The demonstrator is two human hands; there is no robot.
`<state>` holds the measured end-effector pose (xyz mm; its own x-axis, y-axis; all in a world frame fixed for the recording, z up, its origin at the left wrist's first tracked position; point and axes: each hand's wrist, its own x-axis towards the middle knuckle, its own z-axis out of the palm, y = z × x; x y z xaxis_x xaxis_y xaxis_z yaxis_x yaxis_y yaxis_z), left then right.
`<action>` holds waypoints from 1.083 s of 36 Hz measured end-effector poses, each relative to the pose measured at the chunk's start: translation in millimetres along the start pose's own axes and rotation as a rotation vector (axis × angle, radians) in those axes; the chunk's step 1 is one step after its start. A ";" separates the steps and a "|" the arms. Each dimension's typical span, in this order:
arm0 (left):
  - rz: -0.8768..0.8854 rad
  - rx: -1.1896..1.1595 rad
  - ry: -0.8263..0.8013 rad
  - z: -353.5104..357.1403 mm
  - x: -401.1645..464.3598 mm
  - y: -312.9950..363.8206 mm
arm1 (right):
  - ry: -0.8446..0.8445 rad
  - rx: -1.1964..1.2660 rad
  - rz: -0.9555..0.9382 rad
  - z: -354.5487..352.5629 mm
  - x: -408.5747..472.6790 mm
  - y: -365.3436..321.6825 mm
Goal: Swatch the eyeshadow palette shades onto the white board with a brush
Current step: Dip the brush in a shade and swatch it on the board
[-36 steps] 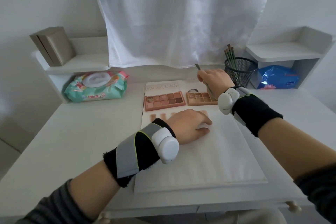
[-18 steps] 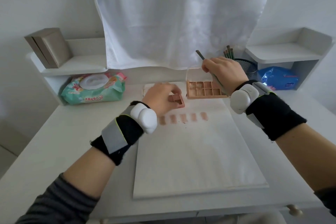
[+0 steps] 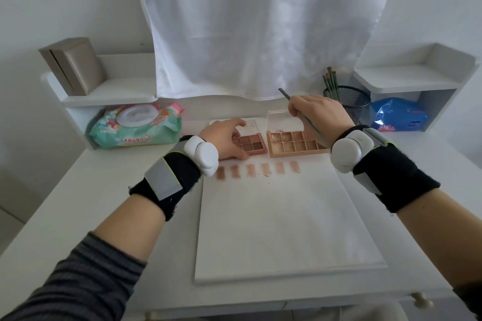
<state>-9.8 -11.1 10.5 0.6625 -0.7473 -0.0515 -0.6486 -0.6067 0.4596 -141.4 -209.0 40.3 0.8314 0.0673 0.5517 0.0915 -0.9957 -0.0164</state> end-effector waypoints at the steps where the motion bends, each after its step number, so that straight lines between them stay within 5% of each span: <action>1: 0.010 0.017 0.012 0.2 0.1 0.9 | -0.006 0.010 0.002 -0.9 -0.4 -1.5; 17: 0.025 -0.011 0.168 -7.6 -22.1 2.3 | -0.168 0.020 0.124 -5.7 -16.8 -15.6; 39: 0.097 0.003 0.053 -4.0 -13.6 14.6 | -0.207 -0.055 0.183 25.7 4.3 12.4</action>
<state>-26.8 -8.7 21.5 0.6150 -0.7875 0.0398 -0.7120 -0.5330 0.4571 -122.6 -219.4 21.0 0.9260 -0.1083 0.3618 -0.0961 -0.9940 -0.0517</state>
